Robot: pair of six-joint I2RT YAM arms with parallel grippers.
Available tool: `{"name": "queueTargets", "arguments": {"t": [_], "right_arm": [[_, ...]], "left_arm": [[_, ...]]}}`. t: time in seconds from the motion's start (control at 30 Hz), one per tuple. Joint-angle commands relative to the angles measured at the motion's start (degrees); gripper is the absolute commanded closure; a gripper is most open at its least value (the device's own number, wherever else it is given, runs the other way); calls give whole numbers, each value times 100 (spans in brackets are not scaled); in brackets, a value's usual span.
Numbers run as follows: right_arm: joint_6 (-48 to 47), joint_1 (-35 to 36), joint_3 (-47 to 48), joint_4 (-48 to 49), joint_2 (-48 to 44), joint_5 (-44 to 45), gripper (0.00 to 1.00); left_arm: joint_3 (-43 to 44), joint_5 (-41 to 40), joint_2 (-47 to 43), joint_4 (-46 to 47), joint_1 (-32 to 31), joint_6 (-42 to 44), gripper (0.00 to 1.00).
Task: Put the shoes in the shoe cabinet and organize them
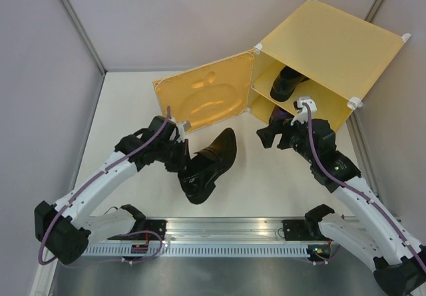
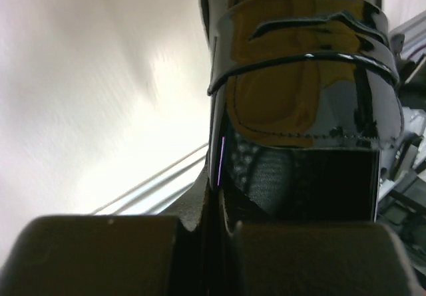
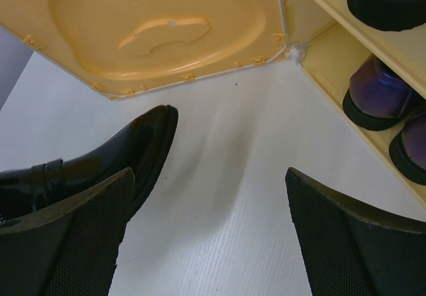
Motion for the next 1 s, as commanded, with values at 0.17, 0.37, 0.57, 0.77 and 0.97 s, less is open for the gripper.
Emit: {"name": "queueTargets", "arguments": {"t": [0.17, 0.37, 0.57, 0.77, 0.97], "right_arm": [[-19, 11, 411, -631, -523, 432, 2], [70, 20, 464, -1228, -883, 609, 2], [210, 20, 245, -1651, -1191, 547, 2], [298, 20, -71, -1923, -1385, 337, 2], [552, 20, -309, -1898, -1244, -41, 2]], "left_arm": [[1255, -2008, 1549, 1944, -1458, -202, 98], [1510, -3467, 2875, 2656, -2206, 9, 98], [1554, -4224, 3836, 2956, -2663, 89, 96], [1292, -4207, 3741, 2965, -2830, -324, 37], [913, -4418, 2598, 2834, -2813, -632, 1]]}}
